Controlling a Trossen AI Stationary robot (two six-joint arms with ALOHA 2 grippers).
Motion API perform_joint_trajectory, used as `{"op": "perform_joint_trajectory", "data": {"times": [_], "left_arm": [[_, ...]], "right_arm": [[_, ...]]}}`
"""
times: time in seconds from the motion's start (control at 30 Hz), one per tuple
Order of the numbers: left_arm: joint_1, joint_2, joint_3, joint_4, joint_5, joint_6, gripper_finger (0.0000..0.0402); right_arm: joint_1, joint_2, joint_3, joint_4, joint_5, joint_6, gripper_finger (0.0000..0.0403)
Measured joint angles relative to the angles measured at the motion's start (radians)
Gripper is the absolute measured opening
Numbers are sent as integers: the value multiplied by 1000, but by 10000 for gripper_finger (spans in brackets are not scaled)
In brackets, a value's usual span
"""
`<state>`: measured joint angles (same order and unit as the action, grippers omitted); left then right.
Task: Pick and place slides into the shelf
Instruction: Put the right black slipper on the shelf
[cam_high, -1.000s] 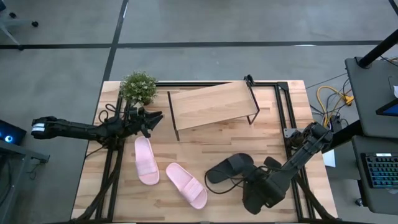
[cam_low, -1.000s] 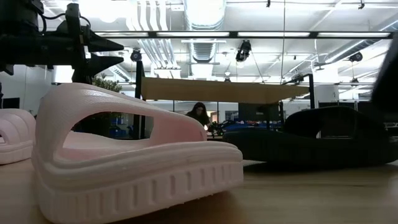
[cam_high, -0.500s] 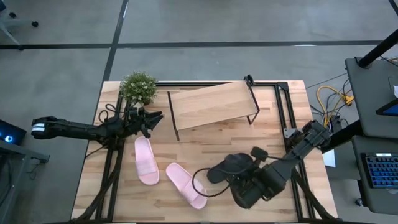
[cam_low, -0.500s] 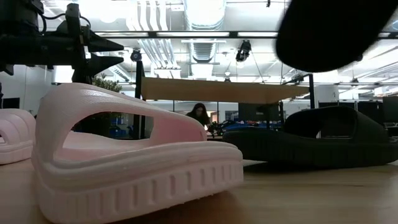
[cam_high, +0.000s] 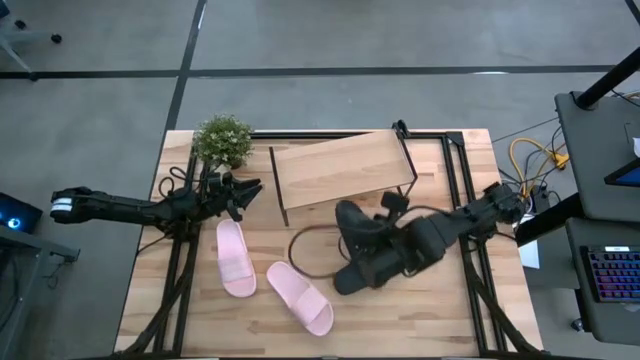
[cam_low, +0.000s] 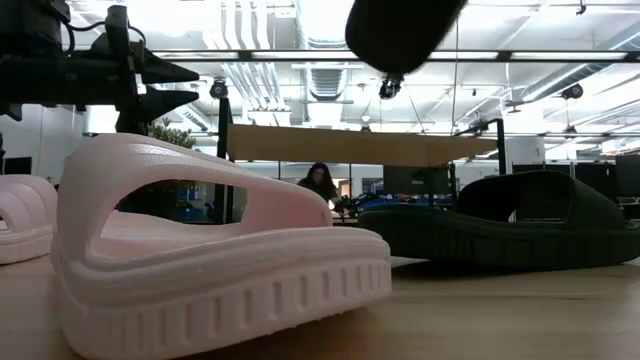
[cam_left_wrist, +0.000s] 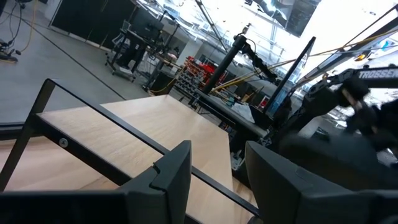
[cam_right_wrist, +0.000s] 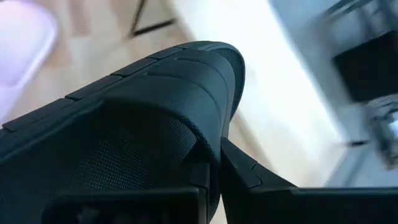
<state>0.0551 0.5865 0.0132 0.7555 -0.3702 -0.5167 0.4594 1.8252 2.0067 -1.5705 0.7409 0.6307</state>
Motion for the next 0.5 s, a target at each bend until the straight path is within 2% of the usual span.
{"op": "perform_joint_trajectory", "data": {"times": [0.2,0.5], "left_arm": [[0,0,0,0,0,0,136],[0,-1,0,-1,0,-1,136]], "right_arm": [[-86,-72,-8,-1,81,-121,8],[-251,-122,-14,-1,104,-396,8]]}}
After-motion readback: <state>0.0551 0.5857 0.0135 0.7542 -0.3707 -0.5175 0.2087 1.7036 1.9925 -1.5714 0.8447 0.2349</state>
